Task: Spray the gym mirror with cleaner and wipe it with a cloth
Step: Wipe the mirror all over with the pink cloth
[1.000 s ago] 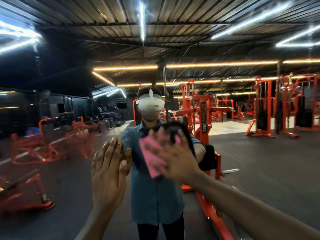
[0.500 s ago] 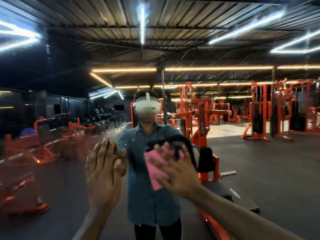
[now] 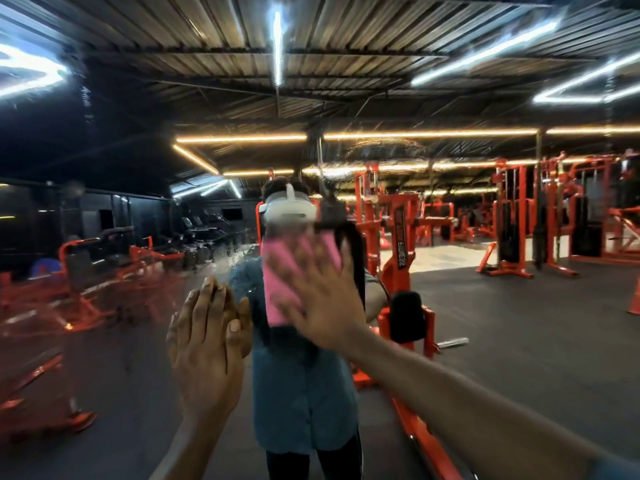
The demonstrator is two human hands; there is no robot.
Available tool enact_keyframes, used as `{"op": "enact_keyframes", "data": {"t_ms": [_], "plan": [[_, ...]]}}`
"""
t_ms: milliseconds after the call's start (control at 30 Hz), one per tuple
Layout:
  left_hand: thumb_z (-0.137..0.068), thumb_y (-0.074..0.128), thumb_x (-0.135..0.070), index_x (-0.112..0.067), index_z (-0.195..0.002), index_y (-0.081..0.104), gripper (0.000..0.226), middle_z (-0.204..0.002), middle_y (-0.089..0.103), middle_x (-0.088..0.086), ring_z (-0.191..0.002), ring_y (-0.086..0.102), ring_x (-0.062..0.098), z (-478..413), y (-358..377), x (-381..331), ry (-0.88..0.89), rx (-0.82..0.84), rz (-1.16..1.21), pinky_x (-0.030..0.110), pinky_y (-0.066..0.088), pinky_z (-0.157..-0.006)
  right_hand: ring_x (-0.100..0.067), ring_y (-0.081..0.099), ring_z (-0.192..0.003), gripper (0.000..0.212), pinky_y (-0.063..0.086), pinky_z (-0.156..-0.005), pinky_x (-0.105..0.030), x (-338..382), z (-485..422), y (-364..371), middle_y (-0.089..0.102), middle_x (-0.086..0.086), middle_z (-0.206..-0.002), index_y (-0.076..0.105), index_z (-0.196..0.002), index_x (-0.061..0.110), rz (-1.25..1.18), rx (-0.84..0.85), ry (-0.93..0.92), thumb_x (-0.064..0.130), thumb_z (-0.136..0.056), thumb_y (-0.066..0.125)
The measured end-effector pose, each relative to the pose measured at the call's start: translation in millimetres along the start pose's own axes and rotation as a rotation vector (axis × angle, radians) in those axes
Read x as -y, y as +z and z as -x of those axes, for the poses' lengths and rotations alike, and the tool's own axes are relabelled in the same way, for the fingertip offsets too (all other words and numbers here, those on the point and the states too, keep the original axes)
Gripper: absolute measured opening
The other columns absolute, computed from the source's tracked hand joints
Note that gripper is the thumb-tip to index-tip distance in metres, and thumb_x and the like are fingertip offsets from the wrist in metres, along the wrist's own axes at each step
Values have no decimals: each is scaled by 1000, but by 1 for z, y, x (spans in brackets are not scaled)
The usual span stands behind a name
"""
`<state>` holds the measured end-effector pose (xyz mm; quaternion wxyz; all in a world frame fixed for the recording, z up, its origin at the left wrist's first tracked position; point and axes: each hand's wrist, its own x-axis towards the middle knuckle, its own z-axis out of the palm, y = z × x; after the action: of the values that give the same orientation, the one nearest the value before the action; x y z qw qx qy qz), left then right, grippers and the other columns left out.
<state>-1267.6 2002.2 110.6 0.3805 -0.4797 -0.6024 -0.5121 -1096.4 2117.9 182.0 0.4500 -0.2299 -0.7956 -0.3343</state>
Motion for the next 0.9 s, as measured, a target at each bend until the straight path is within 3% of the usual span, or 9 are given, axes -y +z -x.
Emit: {"op": "enact_keyframes", "data": {"t_ms": [100,267,400,467,567,633,700,800,900], "plan": [[-103,33,-34,-10,-154,48,58,-166,37,5,-151,33,33,3,-2,7,35,24,-27,57,24,-122,-25,-2,-161,66,10,-122,-69,-4,79,19,2,3,-175,19,-164,41,0,72,-77,59,-105,41],[-103,33,-34,-7,-156,44,60,-167,33,10,-153,30,36,-1,-11,24,33,35,-103,61,21,-123,-32,0,-161,68,6,-122,-69,-68,54,-3,2,-6,-175,18,-165,33,-26,-110,571,59,-104,29],[-103,33,-36,-9,-158,40,62,-167,33,10,-155,25,33,-7,-20,36,-1,25,-83,59,16,-125,-34,3,-160,68,11,-121,-70,-69,-34,-20,3,-7,-175,13,-166,32,-13,-244,773,61,-106,27],[-103,31,-38,-10,-159,39,63,-167,33,10,-156,24,31,-10,-25,46,-2,31,-89,60,17,-125,-35,0,-160,71,4,-122,-70,-39,-59,-19,0,-9,-175,12,-166,30,-8,-222,705,63,-105,28],[-103,30,-36,-9,-158,39,62,-167,34,10,-155,27,32,-14,-30,60,33,47,-109,62,21,-123,-34,-5,-160,71,-3,-123,-69,33,-51,-1,-3,-9,-174,13,-166,30,-20,-119,355,59,-106,35],[-103,31,-33,-7,-157,41,61,-167,34,10,-155,29,30,-14,-32,66,64,48,-95,62,22,-123,-32,-6,-161,68,4,-122,-70,77,-18,18,-3,-4,-175,15,-166,34,-90,-52,141,56,-106,39],[-104,30,-33,-7,-158,40,61,-168,33,9,-156,27,27,-13,-33,68,74,57,-71,61,22,-123,-28,-3,-161,66,14,-121,-69,95,25,36,-1,0,-175,16,-165,39,-111,19,60,55,-106,41],[-105,28,-37,-11,-161,36,61,-170,29,4,-158,22,21,-12,-38,71,65,90,-54,57,20,-125,-27,-1,-161,64,18,-120,-65,89,80,51,1,3,-175,19,-163,42,-72,68,143,60,-104,38],[-107,26,-40,-17,-162,33,60,-171,26,-4,-159,18,13,-15,-48,72,73,125,-22,53,18,-126,-31,-1,-161,67,2,-124,-65,69,83,40,1,-4,-175,24,-164,35,-71,23,421,59,-102,33]]}}
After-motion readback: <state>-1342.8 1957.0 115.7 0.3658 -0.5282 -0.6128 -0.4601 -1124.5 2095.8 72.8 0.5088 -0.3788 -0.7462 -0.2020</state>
